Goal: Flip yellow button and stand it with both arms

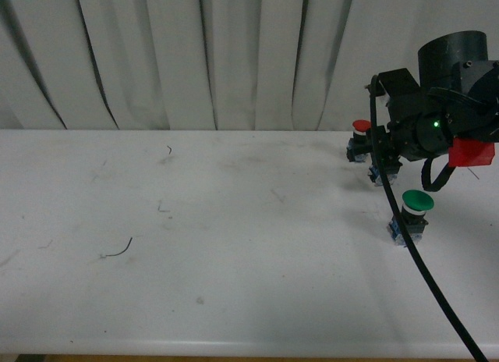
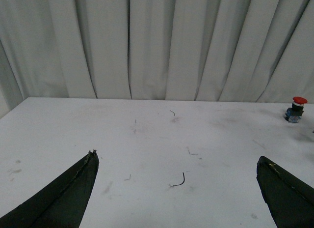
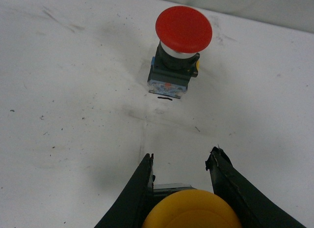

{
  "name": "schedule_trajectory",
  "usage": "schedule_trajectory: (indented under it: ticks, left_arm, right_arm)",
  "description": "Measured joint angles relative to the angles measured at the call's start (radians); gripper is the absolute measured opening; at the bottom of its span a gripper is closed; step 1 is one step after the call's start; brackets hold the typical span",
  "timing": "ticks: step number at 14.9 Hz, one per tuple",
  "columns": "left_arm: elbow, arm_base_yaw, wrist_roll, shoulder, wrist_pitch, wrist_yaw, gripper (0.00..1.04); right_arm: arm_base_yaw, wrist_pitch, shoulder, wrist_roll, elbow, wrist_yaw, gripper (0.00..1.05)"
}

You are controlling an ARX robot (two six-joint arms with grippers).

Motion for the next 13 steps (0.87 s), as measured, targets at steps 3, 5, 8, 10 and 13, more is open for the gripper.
schedule_trajectory:
  ticks: [3,5,8,10,13]
  left_arm:
    - [0.000,0.000,0.000,0.000,0.000,0.000,0.98]
    - [0.000,0.000,0.000,0.000,0.000,0.000,0.98]
    - [0.000,0.000,0.000,0.000,0.000,0.000,0.98]
    - [0.000,0.000,0.000,0.000,0.000,0.000,0.98]
    - [0.000,0.000,0.000,0.000,0.000,0.000,0.98]
  right_arm:
    - [0.005,-0.024,0.025,0.058,0.004,-0.001,0.33]
    - [0.006,-0.031,0.045,0.101,0.013,0.022,0.33]
    - [0.007,-0.032,0.050,0.105,0.023,0.062,0.33]
    - [0.006,-0.033,0.050,0.105,0.024,0.067,0.33]
    - [0.005,-0.034,0.053,0.105,0.025,0.067,0.33]
